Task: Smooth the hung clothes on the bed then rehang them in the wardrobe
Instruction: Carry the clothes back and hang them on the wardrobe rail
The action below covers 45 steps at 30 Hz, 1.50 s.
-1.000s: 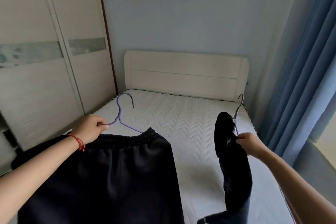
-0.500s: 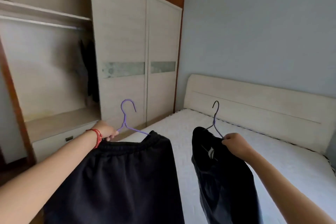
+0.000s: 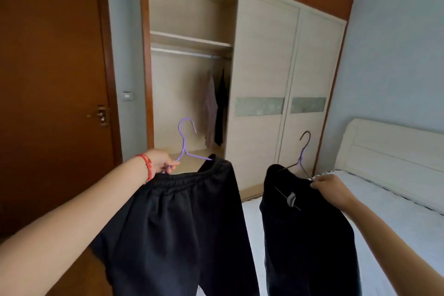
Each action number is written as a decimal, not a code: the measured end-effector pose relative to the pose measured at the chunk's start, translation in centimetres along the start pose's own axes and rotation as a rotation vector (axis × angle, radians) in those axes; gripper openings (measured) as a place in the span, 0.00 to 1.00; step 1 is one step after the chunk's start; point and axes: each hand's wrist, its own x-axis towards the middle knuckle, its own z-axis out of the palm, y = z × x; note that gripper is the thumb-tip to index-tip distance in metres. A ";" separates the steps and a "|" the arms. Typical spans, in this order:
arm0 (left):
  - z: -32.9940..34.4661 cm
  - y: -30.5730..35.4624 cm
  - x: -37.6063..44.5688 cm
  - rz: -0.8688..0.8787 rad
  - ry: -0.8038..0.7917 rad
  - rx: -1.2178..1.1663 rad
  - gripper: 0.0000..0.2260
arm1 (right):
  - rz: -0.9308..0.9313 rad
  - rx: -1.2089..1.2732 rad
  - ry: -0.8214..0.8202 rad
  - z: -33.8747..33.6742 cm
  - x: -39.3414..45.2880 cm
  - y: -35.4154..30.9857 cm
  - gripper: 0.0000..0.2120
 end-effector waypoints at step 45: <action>-34.1 -4.1 55.9 0.196 0.138 -0.308 0.05 | 0.124 0.372 0.059 44.3 51.0 -33.6 0.10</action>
